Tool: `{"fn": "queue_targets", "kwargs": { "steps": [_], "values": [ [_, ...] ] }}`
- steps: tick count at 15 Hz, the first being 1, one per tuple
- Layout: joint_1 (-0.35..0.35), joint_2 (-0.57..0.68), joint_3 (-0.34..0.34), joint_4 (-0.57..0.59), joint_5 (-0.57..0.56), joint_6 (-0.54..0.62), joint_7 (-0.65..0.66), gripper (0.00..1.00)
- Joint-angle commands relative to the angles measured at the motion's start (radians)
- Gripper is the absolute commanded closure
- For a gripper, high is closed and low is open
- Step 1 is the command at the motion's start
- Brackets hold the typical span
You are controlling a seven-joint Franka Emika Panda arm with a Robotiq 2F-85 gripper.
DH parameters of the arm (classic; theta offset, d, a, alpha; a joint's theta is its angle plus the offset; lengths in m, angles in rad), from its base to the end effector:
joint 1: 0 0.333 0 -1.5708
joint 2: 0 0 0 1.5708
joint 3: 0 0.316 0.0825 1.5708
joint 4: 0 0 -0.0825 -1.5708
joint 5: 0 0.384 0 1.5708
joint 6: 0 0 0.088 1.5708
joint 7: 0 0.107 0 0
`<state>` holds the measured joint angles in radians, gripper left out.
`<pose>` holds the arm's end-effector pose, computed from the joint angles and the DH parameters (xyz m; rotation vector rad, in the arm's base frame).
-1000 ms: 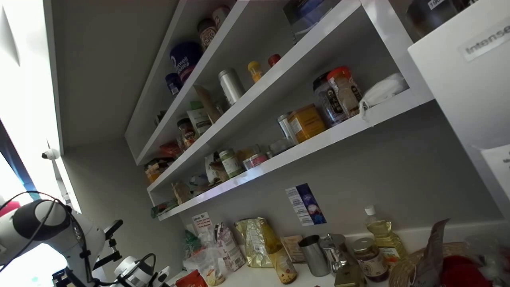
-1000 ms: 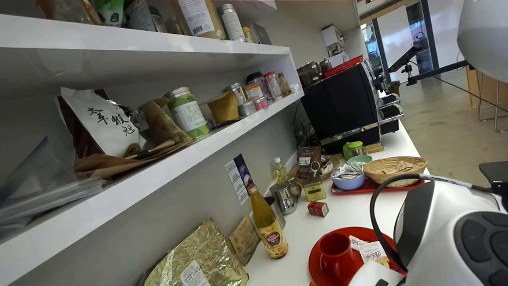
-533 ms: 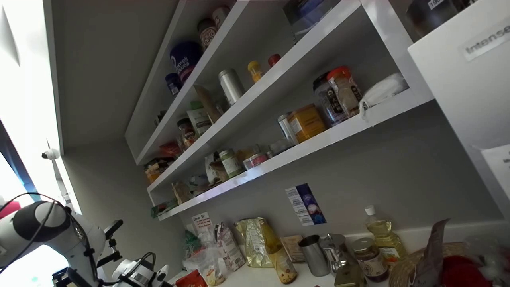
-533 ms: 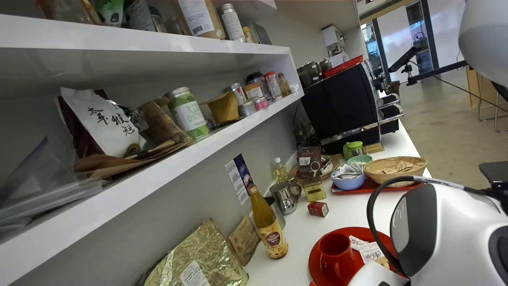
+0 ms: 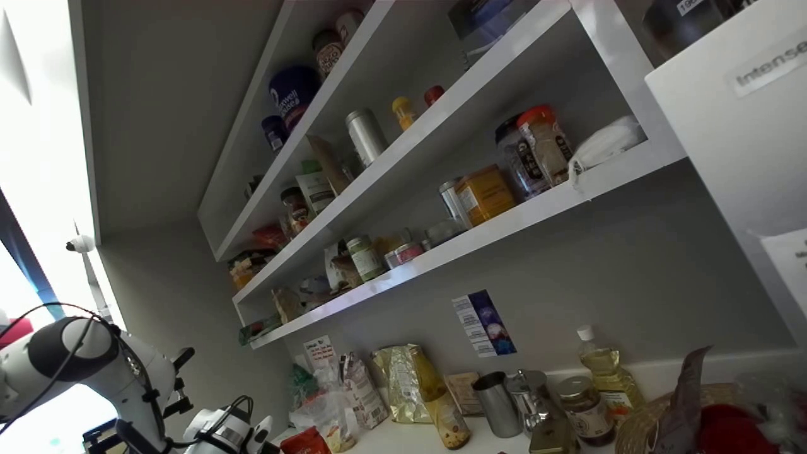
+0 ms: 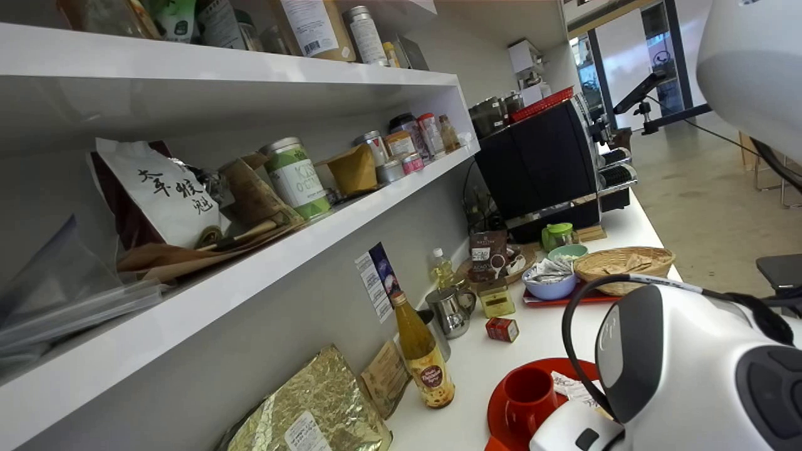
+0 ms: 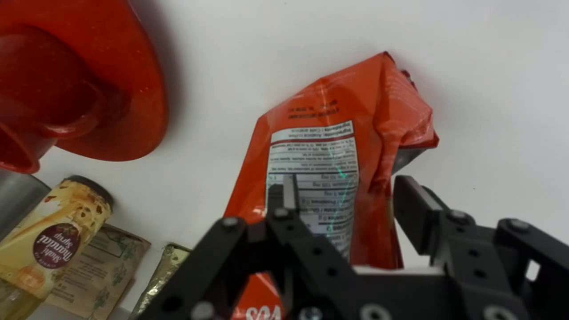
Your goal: Put the orange packet on the right side of the bottom shelf
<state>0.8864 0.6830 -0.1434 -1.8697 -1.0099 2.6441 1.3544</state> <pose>0.4486 0.4472 0.1491 2.7599 0.4423 0.7751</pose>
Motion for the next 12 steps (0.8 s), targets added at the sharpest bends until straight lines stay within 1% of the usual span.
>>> {"fn": "queue_targets", "kwargs": {
  "steps": [1,2,5,9,12],
  "values": [
    [-0.038,0.023,0.041,0.034,-0.044,-0.016,0.037,0.72],
    [-0.045,0.024,0.048,0.035,-0.045,-0.018,0.035,0.81],
    [-0.061,0.027,0.066,0.037,-0.048,-0.024,0.032,0.99],
    [-0.093,0.008,0.095,0.022,-0.024,-0.029,0.014,0.99],
    [-0.147,-0.045,0.153,-0.023,0.036,-0.028,-0.033,0.99]
  ]
}}
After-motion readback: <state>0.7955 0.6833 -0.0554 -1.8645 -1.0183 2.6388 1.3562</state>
